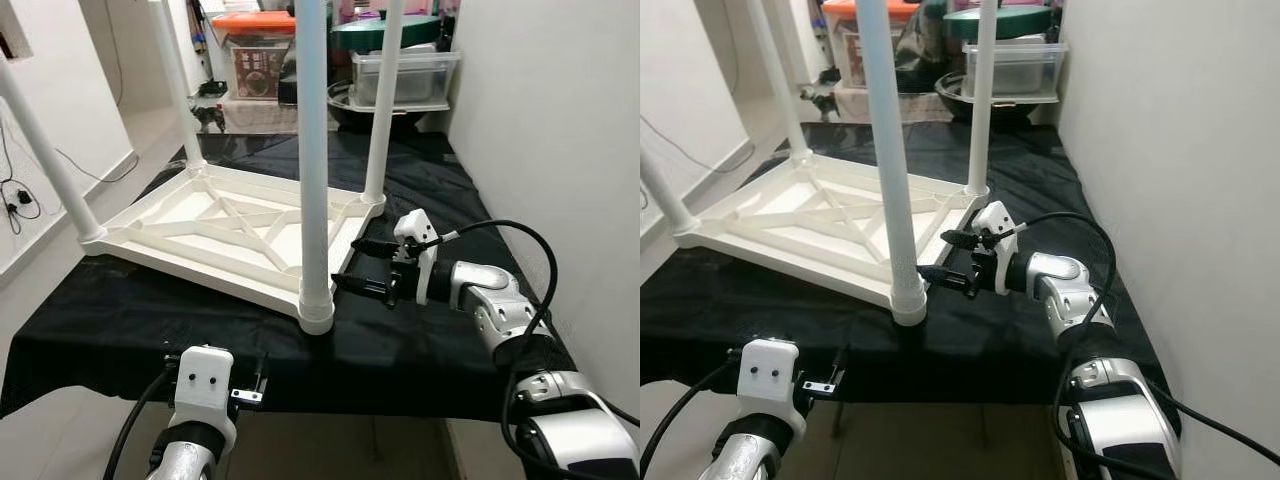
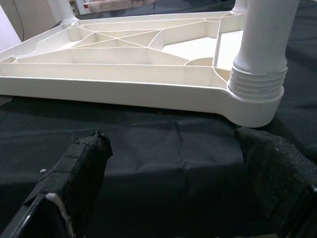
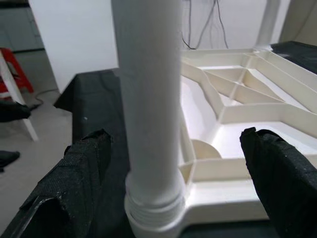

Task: Building children table

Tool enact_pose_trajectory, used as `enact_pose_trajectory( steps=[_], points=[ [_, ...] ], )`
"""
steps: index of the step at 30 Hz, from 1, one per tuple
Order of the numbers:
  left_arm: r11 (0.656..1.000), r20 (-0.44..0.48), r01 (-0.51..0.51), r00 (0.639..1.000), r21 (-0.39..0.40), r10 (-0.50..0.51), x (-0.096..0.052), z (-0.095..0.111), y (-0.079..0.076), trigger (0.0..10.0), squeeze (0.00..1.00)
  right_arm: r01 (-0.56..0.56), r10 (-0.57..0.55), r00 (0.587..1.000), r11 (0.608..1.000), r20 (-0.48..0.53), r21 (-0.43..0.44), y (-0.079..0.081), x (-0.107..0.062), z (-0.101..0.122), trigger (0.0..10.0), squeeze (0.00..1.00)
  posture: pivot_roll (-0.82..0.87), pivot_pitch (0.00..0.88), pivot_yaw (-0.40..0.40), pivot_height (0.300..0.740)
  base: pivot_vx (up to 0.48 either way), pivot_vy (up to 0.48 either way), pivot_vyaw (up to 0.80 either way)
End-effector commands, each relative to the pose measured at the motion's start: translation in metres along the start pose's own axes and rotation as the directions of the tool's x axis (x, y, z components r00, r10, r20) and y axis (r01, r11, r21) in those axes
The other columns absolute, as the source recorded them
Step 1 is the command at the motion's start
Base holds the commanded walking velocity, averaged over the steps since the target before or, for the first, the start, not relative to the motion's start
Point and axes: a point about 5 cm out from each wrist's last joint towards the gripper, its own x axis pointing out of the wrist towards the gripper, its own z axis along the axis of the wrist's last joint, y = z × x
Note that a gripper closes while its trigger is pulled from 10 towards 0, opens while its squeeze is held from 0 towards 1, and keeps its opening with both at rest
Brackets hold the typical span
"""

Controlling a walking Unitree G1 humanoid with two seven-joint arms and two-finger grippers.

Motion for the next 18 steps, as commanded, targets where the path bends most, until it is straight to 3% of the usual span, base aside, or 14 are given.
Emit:
enact_pose_trajectory(
  steps=[1, 16, 18],
  points=[
    [1.0, 0.006, 0.013, 1.0, 0.002, -0.013, -0.002, 0.001, -0.001, 10.0, 0.0, -0.039, 0.039, 0.999, 0.999, 0.034, -0.015, 0.003, 0.008, 0.009, 10.0, 0.0, 0.03, 0.012, -0.008, 0.734, 0.0, 0.0, 0.0],
    [1.0, 0.006, 0.021, 1.0, -0.003, -0.021, -0.004, 0.001, -0.003, 10.0, 0.0, -0.117, 0.118, 0.989, 0.993, 0.085, -0.022, 0.019, 0.043, 0.018, 10.0, 0.0, 0.04, 0.023, -0.018, 0.734, 0.0, 0.0, 0.0],
    [1.0, 0.007, 0.019, 1.0, -0.005, -0.019, -0.005, 0.002, -0.004, 10.0, 0.0, -0.105, 0.107, 0.988, 0.994, 0.111, -0.025, 0.023, 0.059, 0.025, 10.0, 0.0, 0.04, 0.031, -0.023, 0.734, 0.0, 0.0, 0.0]
  ],
)
